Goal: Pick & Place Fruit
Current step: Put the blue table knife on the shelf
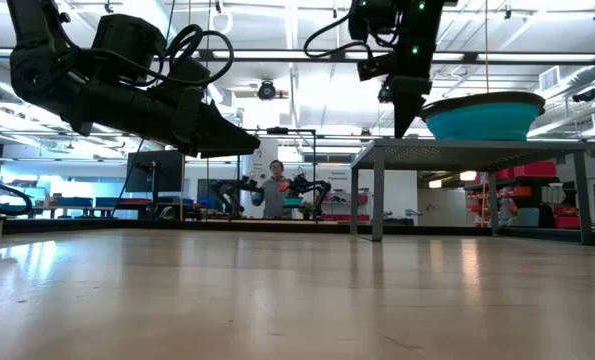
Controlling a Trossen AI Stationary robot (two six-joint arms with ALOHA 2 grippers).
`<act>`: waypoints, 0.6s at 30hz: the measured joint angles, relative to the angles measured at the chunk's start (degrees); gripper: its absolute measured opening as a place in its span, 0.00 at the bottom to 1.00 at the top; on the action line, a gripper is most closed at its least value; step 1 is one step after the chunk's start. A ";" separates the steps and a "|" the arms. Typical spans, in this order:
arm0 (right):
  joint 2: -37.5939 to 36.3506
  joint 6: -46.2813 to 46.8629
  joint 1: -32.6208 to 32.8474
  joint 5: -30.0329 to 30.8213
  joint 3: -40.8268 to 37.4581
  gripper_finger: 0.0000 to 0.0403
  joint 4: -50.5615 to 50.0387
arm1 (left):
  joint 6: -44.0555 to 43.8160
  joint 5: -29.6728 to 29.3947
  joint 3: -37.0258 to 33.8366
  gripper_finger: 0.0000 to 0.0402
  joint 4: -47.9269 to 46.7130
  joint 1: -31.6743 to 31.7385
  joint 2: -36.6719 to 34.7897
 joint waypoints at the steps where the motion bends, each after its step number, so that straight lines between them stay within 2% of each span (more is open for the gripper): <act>1: -0.22 0.04 0.32 -0.02 0.00 0.25 -0.41 | -0.02 0.00 0.00 0.69 0.02 0.01 0.00; 7: -0.80 0.94 1.75 -2.44 0.00 0.25 -0.87 | -0.24 0.15 0.00 0.69 0.00 0.01 0.00; 18: -0.64 1.92 2.45 -2.20 -0.07 0.25 -0.01 | -0.85 0.74 0.00 0.69 0.02 -0.02 0.00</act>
